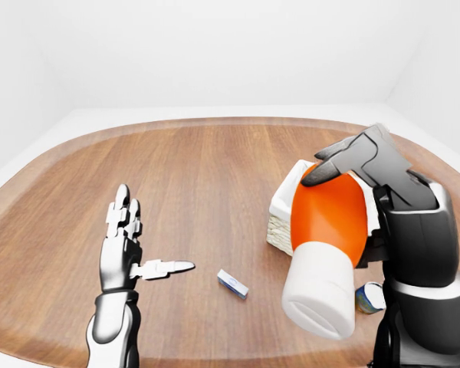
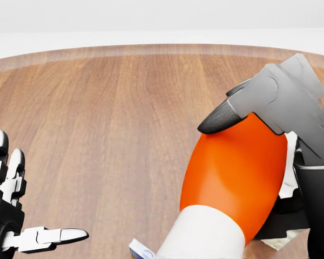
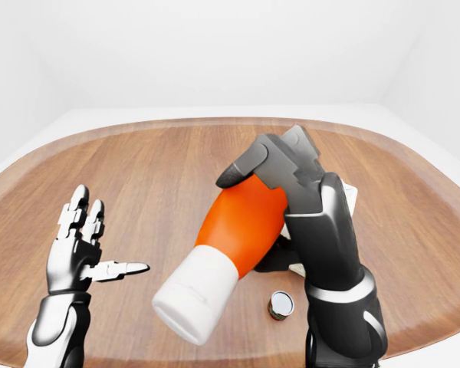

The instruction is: Pick up the ketchup, and put it in the basket.

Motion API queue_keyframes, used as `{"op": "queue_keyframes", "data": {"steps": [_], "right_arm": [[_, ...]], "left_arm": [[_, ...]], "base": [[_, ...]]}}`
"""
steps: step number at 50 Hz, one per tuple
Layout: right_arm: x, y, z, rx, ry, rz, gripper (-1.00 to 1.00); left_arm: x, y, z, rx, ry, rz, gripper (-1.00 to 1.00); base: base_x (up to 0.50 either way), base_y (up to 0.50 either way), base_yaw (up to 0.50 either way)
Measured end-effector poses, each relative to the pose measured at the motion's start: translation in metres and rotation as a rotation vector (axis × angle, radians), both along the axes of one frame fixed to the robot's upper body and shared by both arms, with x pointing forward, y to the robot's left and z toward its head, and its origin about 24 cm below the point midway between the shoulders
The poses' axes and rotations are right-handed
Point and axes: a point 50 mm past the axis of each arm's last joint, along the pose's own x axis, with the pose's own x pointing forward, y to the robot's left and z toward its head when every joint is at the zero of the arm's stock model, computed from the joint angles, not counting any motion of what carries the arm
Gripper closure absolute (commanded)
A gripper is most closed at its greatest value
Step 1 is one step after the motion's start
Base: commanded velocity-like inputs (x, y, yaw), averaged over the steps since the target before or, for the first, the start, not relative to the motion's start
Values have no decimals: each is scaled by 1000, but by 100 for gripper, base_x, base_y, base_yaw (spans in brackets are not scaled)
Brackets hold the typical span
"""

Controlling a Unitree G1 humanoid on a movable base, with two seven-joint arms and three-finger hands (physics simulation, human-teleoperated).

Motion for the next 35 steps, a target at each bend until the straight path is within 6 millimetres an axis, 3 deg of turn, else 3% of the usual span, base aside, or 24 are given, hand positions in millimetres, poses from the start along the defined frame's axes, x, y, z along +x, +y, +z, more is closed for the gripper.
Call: {"op": "queue_keyframes", "data": {"steps": [8, 26, 35], "right_arm": [[16, -1, 16, -178, -49, -94, 100], [97, -28, 34, -446, 103, -375, 100], [128, -47, 37, -518, 198, -505, 100]], "left_arm": [[0, -1, -1, 2, 1, -3, -100], [1, -1, -3, 4, 4, -4, -100], [2, -1, -3, 1, 4, -2, -100]], "base": [[0, 0, 0], [0, 0, 0], [0, 0, 0]]}}
